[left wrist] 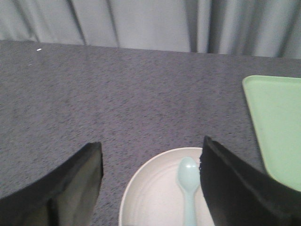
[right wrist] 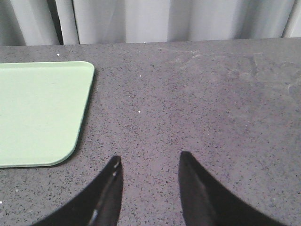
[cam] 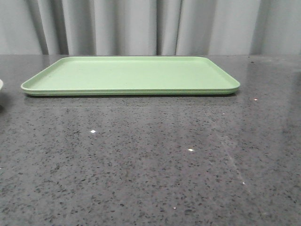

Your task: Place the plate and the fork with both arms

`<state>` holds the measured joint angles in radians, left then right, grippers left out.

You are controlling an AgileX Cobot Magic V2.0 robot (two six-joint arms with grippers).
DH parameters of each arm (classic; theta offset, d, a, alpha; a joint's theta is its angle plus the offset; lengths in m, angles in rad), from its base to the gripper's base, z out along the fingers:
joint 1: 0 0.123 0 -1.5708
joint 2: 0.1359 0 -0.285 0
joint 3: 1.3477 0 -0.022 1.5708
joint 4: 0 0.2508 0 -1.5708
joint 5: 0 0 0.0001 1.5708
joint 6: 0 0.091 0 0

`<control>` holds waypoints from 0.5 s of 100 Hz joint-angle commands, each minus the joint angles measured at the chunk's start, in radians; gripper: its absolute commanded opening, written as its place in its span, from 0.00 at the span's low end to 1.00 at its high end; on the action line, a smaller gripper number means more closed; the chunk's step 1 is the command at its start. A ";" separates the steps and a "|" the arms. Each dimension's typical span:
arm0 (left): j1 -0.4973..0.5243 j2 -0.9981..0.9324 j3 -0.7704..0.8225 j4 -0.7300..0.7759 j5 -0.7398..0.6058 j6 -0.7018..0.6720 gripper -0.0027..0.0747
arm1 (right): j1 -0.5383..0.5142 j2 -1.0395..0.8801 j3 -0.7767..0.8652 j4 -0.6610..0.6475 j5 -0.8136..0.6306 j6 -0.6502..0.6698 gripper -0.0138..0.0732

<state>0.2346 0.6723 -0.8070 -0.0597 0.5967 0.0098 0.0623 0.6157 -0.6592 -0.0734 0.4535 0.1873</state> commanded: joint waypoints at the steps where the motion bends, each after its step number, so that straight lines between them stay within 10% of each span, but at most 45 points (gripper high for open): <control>1: 0.039 0.042 -0.072 0.000 0.007 -0.010 0.60 | -0.007 0.007 -0.027 -0.005 -0.080 -0.010 0.52; 50: 0.055 0.321 -0.137 0.002 0.114 -0.010 0.60 | -0.007 0.007 -0.027 -0.005 -0.080 -0.010 0.52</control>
<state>0.2744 0.9764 -0.9032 -0.0478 0.7598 0.0098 0.0623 0.6157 -0.6592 -0.0734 0.4535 0.1873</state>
